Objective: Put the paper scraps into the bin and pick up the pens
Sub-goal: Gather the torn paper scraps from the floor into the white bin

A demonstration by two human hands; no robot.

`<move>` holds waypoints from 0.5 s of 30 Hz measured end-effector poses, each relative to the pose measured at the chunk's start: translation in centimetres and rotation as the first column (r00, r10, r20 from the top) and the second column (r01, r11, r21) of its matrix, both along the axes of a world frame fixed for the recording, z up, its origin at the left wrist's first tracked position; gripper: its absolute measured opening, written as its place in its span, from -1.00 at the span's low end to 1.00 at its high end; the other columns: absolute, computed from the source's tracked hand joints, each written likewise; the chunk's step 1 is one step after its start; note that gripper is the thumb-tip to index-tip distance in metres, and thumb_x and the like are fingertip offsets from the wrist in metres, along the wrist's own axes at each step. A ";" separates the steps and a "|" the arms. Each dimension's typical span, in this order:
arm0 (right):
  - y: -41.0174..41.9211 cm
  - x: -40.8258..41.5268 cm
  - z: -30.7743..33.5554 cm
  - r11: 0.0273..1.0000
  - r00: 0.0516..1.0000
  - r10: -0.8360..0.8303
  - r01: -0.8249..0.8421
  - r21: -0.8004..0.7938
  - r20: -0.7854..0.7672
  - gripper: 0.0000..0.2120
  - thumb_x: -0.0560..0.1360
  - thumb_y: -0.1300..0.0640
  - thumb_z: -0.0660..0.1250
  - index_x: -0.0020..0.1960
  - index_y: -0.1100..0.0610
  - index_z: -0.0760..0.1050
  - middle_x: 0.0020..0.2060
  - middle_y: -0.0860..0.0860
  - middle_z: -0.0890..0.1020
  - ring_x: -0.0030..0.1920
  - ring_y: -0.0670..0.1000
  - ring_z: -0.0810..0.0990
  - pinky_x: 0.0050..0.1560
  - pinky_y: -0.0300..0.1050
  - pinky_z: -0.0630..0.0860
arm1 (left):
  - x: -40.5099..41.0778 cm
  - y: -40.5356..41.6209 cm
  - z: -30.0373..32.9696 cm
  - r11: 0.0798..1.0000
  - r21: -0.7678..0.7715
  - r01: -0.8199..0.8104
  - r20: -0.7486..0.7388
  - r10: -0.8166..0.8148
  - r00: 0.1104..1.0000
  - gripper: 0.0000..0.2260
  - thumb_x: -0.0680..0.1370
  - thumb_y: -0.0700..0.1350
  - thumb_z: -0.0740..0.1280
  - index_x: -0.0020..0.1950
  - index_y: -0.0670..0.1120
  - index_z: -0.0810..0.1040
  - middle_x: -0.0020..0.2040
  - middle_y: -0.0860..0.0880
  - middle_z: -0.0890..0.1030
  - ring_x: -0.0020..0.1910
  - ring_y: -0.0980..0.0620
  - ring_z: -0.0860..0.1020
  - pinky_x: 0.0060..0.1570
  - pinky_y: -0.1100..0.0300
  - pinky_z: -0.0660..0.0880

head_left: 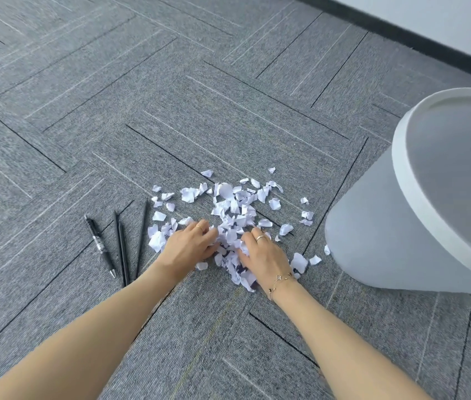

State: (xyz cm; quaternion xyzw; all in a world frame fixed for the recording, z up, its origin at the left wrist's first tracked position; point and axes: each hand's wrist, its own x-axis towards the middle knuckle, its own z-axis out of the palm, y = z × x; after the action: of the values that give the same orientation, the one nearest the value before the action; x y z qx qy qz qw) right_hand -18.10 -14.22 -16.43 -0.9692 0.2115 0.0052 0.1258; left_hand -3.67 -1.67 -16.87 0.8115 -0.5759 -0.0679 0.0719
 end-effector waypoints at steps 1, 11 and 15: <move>0.0 -0.2 0.2 1.000 1.000 -0.003 0.004 0.012 -0.016 -0.67 0.29 0.04 0.52 -0.12 0.16 0.46 -0.23 0.04 0.54 -0.46 -0.11 0.35 -0.59 -0.43 0.11 | 0.0 0.0 0.4 1.000 0.013 0.015 -0.007 -0.015 1.000 -0.78 0.51 0.04 0.19 -0.11 -0.08 0.49 -0.18 0.00 0.53 -0.27 0.11 0.46 -0.46 0.27 0.54; 0.2 -0.9 4.1 0.986 0.998 0.001 0.010 0.168 -0.064 -0.73 0.57 0.05 0.18 0.15 0.22 0.34 -0.21 0.03 0.40 -0.49 -0.15 0.20 -0.52 -0.33 0.11 | -0.5 0.2 4.0 1.000 0.008 -0.011 -0.245 0.013 0.970 -0.89 0.55 -0.15 0.24 -0.14 -0.15 0.47 -0.17 0.05 0.43 -0.30 0.06 0.47 -0.36 0.32 0.51; 0.1 -0.3 6.6 0.976 0.999 0.029 -0.020 0.217 -0.041 -0.76 0.56 0.10 0.19 0.17 0.20 0.34 -0.42 -0.08 0.31 -0.52 -0.14 0.23 -0.54 -0.33 0.16 | 0.3 0.0 4.5 0.996 0.074 -0.046 -0.331 0.068 0.941 -0.84 0.50 -0.10 0.18 -0.28 0.01 0.29 -0.29 0.10 0.37 -0.37 -0.03 0.48 -0.41 0.12 0.55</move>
State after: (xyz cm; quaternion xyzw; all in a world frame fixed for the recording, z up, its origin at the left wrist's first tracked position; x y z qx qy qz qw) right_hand -18.44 -14.10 -9.78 -0.9519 0.2005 0.0510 0.2260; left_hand -3.33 -1.70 -12.33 0.8066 -0.5292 -0.2207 0.1437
